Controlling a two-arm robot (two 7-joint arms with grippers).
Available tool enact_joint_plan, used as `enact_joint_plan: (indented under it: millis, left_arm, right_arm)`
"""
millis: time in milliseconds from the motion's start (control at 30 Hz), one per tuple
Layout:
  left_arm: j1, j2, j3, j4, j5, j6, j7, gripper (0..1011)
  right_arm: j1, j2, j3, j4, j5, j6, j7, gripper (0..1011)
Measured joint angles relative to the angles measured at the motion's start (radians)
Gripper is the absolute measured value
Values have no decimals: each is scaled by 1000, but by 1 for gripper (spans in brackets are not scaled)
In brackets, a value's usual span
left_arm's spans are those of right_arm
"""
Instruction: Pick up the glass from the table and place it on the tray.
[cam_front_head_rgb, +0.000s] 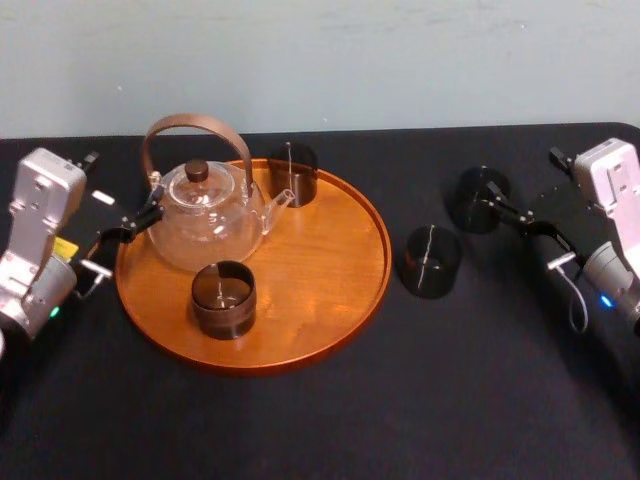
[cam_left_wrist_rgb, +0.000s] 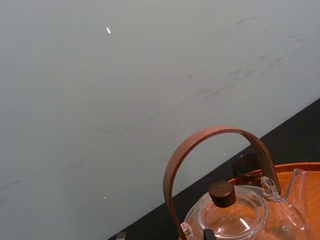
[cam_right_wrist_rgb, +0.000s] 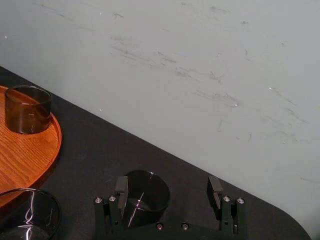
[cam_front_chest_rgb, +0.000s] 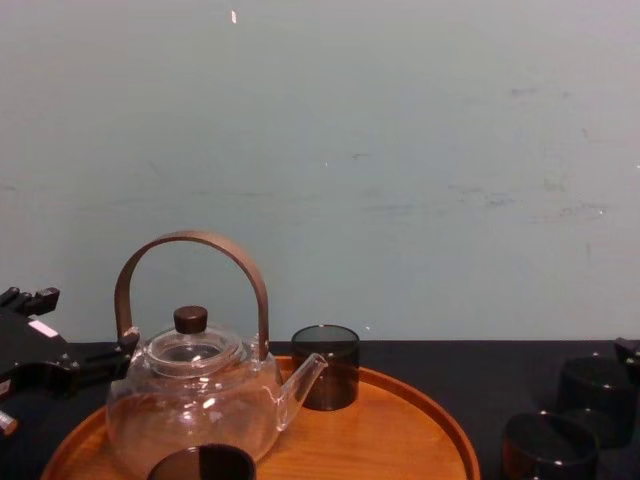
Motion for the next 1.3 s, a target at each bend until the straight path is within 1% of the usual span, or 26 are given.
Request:
enact_joint_plan:
  millis: [500,567,633,667,767,867,967,1200,1300]
  left_arm:
    - [0,0,0,0,0,0,0,1001]
    - [0,0,0,0,0,0,0,1001]
    - [0,0,0,0,0,0,0,1001]
    - [0,0,0,0,0,0,0,1001]
    - [0,0,0,0,0,0,0,1001]
    - [0,0,0,0,0,0,0,1001]
    - [0,0,0,0,0,0,0,1001]
    - [0,0,0,0,0,0,0,1002]
    - [0,0,0,0,0,0,0,1001]
  right_arm:
    - [0,0,0,0,0,0,0,1009]
    - [-2,2,5,0,5,-4,14,1009]
    - [-9,10,18,-3,20,-14,43,1009]
    - [-18,17,26,-11,30,-18,60,1009]
    - [-35,27,38,-32,45,-19,80,1009]
    - [-67,45,56,-80,62,-6,102,1009]
    - [-87,55,64,-111,68,4,112,1009]
    - [-158,82,86,-218,81,31,140,1009]
    - [-179,86,93,-244,83,35,142,1009]
